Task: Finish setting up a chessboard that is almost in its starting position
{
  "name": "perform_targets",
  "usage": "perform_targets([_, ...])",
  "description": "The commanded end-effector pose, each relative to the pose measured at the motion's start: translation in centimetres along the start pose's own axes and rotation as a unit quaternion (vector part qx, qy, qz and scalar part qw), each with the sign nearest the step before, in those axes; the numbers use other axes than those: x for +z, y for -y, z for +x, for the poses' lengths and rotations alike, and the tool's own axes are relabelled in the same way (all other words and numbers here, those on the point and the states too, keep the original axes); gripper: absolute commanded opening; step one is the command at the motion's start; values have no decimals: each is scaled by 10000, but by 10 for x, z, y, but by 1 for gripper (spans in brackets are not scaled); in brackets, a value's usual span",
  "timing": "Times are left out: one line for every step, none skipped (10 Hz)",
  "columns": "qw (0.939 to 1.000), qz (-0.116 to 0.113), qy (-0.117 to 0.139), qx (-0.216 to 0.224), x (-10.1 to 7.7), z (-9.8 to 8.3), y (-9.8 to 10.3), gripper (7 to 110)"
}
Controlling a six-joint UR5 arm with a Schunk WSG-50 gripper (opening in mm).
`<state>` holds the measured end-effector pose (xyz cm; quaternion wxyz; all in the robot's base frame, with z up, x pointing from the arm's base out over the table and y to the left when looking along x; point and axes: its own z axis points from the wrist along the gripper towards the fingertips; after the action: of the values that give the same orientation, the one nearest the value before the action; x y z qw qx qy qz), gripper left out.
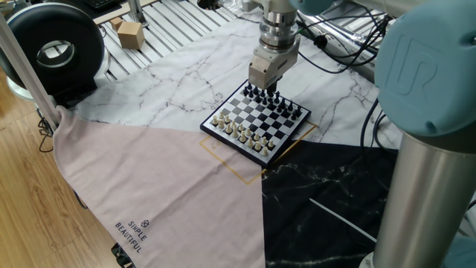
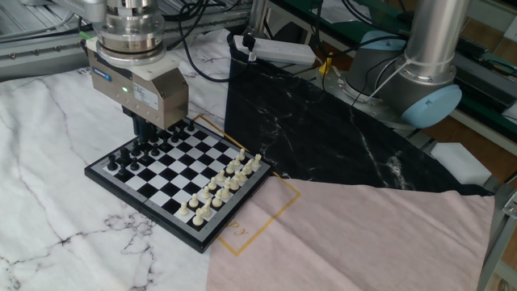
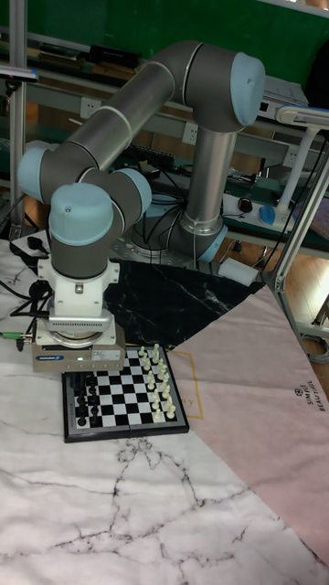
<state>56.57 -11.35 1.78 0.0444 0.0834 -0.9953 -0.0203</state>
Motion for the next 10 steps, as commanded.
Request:
perform_targets([10000,-59,16,40,0,-1,-2,7])
perform_targets([9999,-113,17,51,0,-2,-5,7])
perform_targets([9999,-120,18,58,0,-2,-5,7])
perform_targets([9999,-152,15,70,1,-2,-7,7])
perform_targets([9999,-153,8,78,1,-1,-7,7])
perform_targets([9999,-100,-1,75,2,-1,-4,7])
perform_targets([9999,-115,2,74,3,-1,-4,7])
perform_targets([9999,-108,1,74,4,-1,-3,7])
perform_targets([9999,-115,2,74,4,-1,-3,7])
perform_targets([9999,-108,1,74,5,-1,-3,7])
